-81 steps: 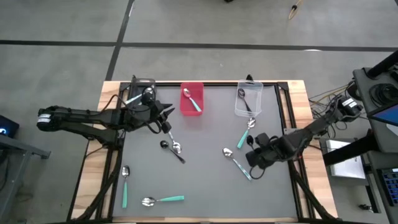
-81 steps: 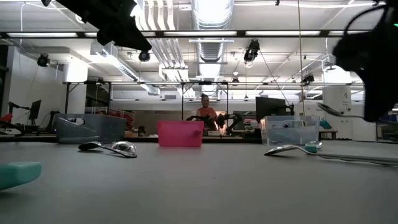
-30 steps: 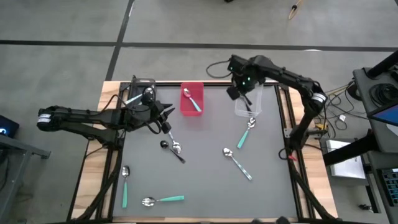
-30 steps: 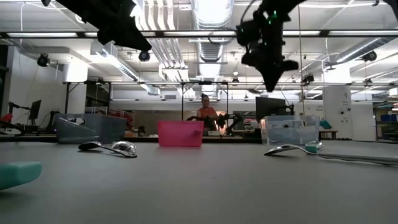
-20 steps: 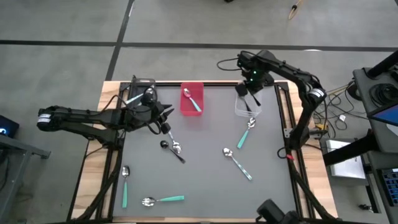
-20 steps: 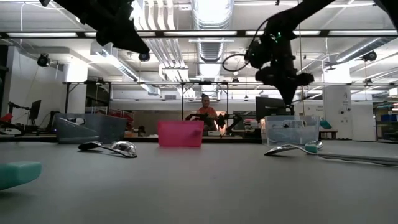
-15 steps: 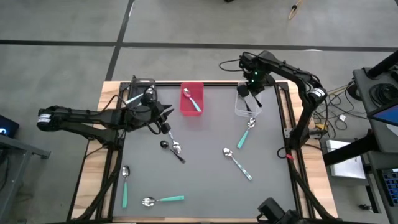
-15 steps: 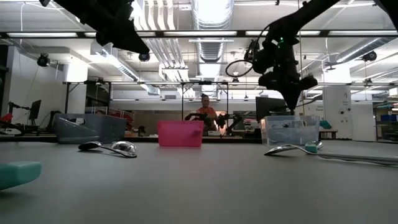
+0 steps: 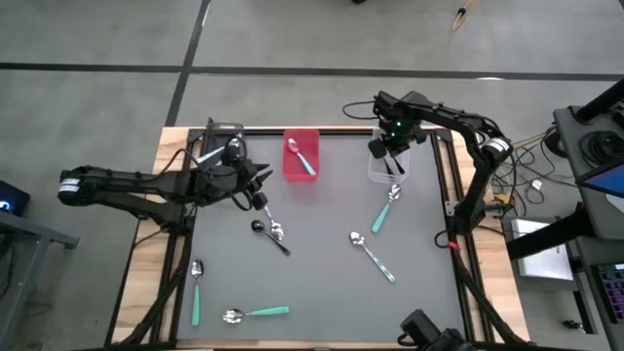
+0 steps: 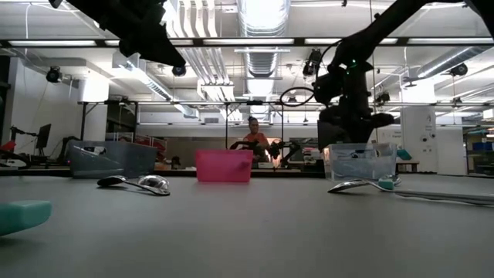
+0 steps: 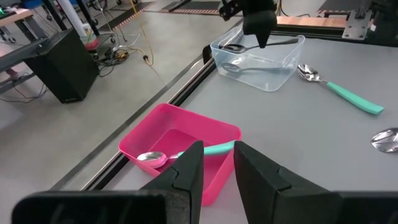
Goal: Sort silverware by color (type)
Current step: Put the black spoon into the transparent bin
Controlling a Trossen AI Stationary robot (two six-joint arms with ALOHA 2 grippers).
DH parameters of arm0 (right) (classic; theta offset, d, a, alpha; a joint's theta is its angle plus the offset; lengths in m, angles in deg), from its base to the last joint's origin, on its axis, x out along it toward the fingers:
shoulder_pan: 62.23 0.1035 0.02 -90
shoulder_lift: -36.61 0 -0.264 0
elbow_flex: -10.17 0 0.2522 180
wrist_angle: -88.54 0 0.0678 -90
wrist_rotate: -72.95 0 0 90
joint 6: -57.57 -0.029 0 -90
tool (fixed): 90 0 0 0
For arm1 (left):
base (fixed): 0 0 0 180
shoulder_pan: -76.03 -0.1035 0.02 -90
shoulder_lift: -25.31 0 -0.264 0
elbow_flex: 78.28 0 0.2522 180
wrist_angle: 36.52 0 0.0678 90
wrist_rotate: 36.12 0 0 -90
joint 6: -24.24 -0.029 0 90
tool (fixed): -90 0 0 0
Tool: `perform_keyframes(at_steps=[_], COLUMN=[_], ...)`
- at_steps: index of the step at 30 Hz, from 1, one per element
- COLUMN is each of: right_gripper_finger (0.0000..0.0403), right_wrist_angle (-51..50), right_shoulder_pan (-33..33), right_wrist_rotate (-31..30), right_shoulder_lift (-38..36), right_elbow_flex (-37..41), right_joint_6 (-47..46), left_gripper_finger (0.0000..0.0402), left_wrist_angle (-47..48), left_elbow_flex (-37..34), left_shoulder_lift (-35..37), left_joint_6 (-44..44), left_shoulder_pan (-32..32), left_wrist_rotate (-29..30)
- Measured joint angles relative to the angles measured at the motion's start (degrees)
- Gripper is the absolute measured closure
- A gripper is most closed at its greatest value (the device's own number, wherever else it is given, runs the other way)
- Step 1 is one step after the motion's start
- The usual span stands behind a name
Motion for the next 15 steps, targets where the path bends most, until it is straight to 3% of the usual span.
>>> perform_keyframes(at_steps=[15], right_gripper_finger=[0.0394], right_wrist_angle=[6.78], right_shoulder_pan=[0.0], right_wrist_rotate=[-0.46], right_shoulder_lift=[0.0], right_elbow_flex=[3.69], right_joint_6=[-1.35], left_gripper_finger=[0.0331], left_wrist_angle=[-0.02], left_elbow_flex=[0.0], left_shoulder_lift=[0.0], left_joint_6=[0.0], left_shoulder_pan=[0.0], left_wrist_rotate=[0.0])
